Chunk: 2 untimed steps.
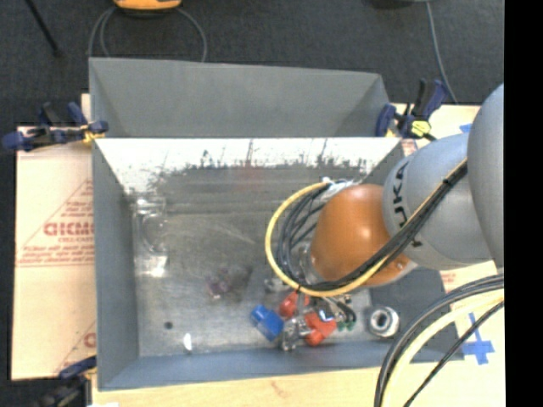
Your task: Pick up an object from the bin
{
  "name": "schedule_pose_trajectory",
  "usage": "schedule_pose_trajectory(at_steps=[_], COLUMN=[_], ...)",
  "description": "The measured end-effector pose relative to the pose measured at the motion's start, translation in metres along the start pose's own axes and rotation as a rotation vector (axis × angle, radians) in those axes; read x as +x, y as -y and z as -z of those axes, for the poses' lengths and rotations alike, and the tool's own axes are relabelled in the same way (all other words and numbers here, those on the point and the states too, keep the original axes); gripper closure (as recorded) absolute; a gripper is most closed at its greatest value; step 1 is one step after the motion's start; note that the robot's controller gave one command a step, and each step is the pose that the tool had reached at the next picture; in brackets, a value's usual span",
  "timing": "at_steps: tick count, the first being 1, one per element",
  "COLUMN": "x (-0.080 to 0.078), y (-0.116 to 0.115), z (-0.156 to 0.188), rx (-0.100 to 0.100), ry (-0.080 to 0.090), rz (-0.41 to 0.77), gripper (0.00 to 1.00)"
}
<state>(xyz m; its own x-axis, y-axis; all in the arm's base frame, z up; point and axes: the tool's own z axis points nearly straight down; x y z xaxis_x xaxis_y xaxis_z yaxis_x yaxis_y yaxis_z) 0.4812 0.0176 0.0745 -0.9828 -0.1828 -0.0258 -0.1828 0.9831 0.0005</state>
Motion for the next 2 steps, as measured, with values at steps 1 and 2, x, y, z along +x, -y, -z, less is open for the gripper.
schedule_pose_trajectory(at_steps=[1, 2], x=[0.002, -0.005], y=[0.0, -0.001], z=[0.001, 0.163], rx=[0.0, 0.003], ry=[-0.008, -0.014], rz=[0.002, 0.089], gripper=[1.0, 1.0])
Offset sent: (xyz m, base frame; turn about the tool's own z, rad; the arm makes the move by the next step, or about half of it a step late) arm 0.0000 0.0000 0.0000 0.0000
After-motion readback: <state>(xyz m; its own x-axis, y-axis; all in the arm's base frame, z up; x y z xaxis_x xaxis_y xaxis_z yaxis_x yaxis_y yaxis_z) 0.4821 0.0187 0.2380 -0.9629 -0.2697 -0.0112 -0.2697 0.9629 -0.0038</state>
